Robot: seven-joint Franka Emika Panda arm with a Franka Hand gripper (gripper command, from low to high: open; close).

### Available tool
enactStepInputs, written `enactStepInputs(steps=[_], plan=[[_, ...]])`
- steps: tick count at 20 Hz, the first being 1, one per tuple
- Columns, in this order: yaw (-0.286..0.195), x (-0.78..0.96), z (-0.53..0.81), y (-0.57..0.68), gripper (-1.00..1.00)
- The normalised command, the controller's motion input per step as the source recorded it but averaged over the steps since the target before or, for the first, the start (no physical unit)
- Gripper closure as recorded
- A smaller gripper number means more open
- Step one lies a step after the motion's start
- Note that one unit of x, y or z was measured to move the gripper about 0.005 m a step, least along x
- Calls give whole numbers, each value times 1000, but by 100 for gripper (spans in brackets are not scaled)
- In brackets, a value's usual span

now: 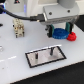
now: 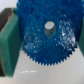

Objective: Insert the blue gear onto the right peg, followed by the red gear

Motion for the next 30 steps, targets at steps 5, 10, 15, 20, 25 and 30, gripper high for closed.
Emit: enactStepInputs(steps=[5,10,15,20,25,30], plan=[[0,614,65,-274,100],[0,424,-41,-236,100],[0,282,-48,-137,100],[0,242,-84,4,100],[0,84,-30,-32,100],[0,19,-29,7,100]])
